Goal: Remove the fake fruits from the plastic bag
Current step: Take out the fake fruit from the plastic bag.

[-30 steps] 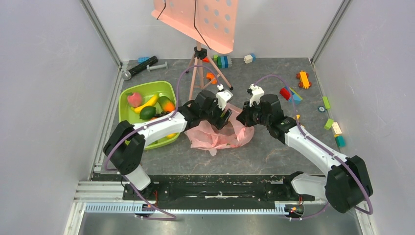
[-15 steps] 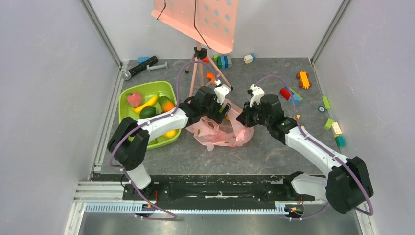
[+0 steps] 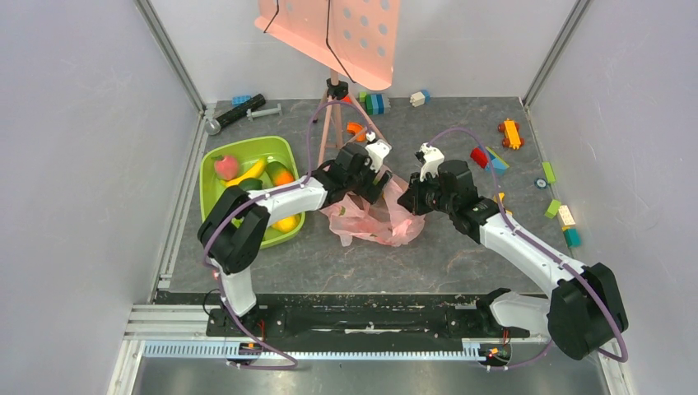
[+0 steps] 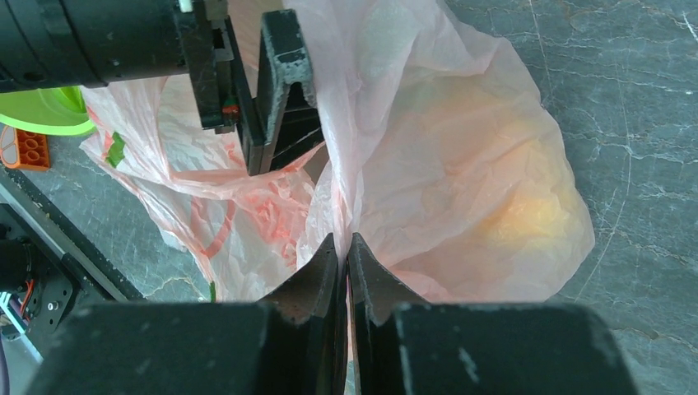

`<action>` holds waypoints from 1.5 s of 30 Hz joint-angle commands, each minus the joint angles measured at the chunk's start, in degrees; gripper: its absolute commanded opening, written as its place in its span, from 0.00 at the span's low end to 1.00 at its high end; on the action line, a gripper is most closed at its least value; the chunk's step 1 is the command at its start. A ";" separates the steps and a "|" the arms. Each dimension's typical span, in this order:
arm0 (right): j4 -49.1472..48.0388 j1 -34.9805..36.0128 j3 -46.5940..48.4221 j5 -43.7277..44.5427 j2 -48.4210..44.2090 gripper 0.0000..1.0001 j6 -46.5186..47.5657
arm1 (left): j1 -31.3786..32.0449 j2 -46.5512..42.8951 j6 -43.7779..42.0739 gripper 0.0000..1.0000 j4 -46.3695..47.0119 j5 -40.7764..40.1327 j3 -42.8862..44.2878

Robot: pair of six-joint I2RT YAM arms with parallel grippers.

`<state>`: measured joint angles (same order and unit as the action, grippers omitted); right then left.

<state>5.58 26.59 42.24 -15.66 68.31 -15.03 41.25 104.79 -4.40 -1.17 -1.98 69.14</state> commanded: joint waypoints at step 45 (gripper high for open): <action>-1.72 -0.33 -1.80 1.80 -0.48 0.08 1.24 | -0.87 -10.94 1.57 0.71 -13.24 17.23 -1.22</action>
<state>4.80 26.44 40.66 -14.94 68.58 -14.85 40.58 98.35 -2.22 -8.69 9.47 69.19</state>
